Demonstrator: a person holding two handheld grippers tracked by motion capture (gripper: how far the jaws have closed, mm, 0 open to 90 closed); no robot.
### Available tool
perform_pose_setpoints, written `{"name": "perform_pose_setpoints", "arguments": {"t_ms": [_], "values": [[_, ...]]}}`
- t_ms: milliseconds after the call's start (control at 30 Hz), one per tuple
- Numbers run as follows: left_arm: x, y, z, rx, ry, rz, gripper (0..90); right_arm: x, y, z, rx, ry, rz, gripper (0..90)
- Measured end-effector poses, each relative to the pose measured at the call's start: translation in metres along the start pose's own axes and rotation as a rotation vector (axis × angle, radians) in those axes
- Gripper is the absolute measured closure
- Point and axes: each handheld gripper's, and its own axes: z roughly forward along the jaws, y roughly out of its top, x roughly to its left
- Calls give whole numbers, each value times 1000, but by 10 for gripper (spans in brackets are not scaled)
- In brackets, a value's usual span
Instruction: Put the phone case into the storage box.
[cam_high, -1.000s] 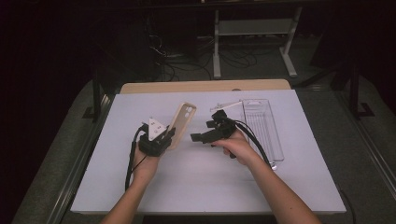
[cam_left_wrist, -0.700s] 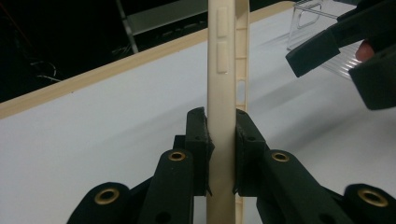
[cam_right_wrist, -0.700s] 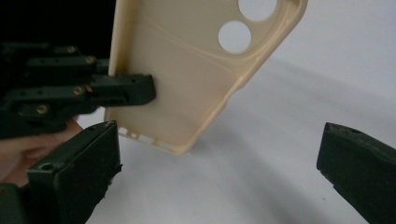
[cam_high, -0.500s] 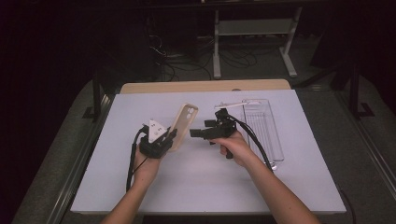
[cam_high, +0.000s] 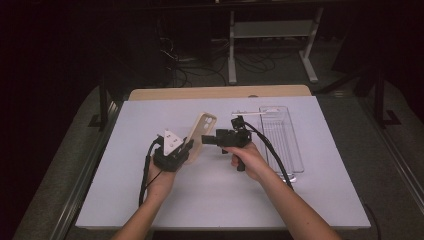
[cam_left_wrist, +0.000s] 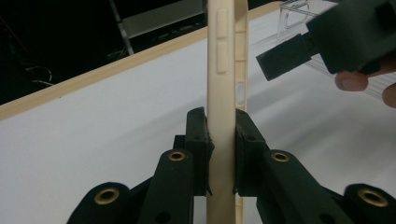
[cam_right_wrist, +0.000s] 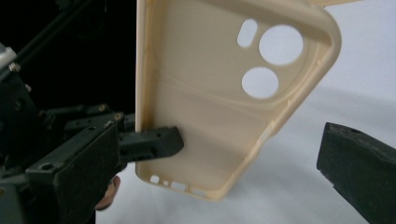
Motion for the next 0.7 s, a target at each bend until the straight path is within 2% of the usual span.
{"name": "perform_pose_setpoints", "arguments": {"t_ms": [33,67,100,133,300,500,600,633,700], "values": [[-1,0,0,-1,-1,1,790,-1,0,0,-14,1,-5,0],[-2,0,0,-2,-2,-10,790,-1,0,0,-14,2,9,0],[-1,0,0,0,-1,4,790,-1,0,0,-15,2,17,0],[-2,0,1,-3,-5,-2,790,-1,0,0,-23,11,28,0],[-6,1,2,-3,-13,-6,790,-2,-1,2,-44,16,38,0],[-11,2,2,-4,-28,6,790,-1,-2,3,-46,17,74,0],[-15,2,3,-20,-40,-18,790,-1,-2,4,-52,19,81,0],[-15,3,2,-7,-40,2,790,-1,-3,4,-55,19,83,0],[-18,3,3,-21,-46,-16,790,-1,-3,4,-57,13,84,0]]}}
